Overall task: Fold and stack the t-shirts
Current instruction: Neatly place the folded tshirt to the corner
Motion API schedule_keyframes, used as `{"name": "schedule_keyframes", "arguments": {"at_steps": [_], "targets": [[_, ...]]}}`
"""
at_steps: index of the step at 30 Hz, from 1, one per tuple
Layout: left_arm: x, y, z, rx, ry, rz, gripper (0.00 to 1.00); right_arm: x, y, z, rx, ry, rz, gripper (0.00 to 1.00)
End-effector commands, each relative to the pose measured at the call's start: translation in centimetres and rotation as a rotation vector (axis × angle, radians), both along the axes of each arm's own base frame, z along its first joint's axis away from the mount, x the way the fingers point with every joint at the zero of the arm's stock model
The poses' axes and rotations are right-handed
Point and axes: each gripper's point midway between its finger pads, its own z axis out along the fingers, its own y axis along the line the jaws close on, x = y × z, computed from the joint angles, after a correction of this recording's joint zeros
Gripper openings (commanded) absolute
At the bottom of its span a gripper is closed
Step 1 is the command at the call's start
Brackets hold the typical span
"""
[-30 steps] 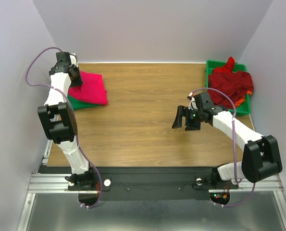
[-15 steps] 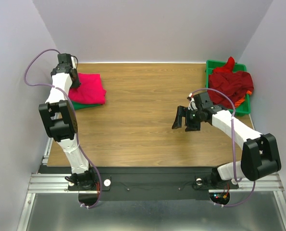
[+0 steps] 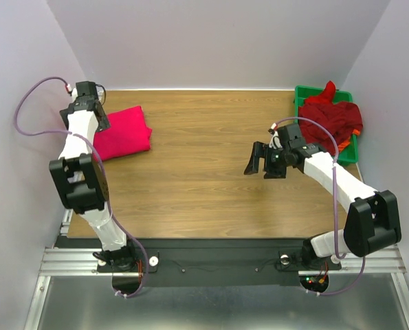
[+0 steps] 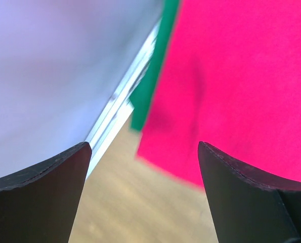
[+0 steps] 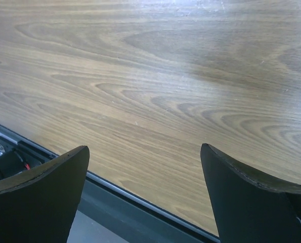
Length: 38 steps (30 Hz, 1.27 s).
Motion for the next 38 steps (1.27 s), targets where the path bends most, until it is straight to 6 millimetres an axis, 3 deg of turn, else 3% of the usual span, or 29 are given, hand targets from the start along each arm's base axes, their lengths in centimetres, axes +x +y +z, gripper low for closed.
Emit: {"name": "schedule_keyframes", "arguments": {"at_steps": [1,4,7,11,12,13,14,15,16,19,33,38], "targets": [[-4.3,-0.1,9.2,0.047,-0.233,0.090,0.98,1.2,-0.2,2.0,-0.012,-0.068,-0.032,0.97],[-5.7,-1.8,10.3,0.013,-0.285,0.038,0.99,1.7,-0.7,2.3,-0.036,-0.094,-0.049,0.98],[-7.1,-5.2,11.1,-0.076,-0.367,-0.069,0.99,2.5,-1.4,3.1,-0.074,-0.148,-0.070,0.99],[-9.2,-13.2,10.2,-0.176,-0.422,-0.241,0.99,3.7,-2.9,3.9,-0.158,-0.225,-0.097,1.00],[-9.6,-16.5,9.9,-0.207,-0.425,-0.316,0.99,4.0,-3.1,4.1,-0.169,-0.238,-0.100,1.00],[-10.1,-18.4,8.9,-0.263,-0.432,-0.319,0.99,4.4,-3.5,4.4,-0.190,-0.258,-0.107,1.00],[-10.8,-21.0,9.1,-0.311,-0.451,-0.377,0.99,4.6,-3.7,4.7,-0.197,-0.273,-0.113,1.00],[-11.0,-21.1,9.0,-0.333,-0.464,-0.357,0.99,4.8,-3.9,4.8,-0.206,-0.281,-0.120,1.00],[-11.5,-23.7,8.9,-0.396,-0.478,-0.389,0.99,5.0,-4.0,5.2,-0.207,-0.297,-0.128,1.00],[-12.8,-27.1,8.6,-0.470,-0.489,-0.429,0.99,5.4,-4.4,5.7,-0.213,-0.327,-0.168,1.00],[-13.1,-35.6,8.3,-0.504,-0.430,-0.582,0.99,5.7,-5.0,5.5,-0.177,-0.347,-0.289,1.00],[-12.8,-36.4,8.3,-0.489,-0.420,-0.614,0.99,5.1,-5.5,5.6,-0.179,-0.352,-0.318,1.00]]}}
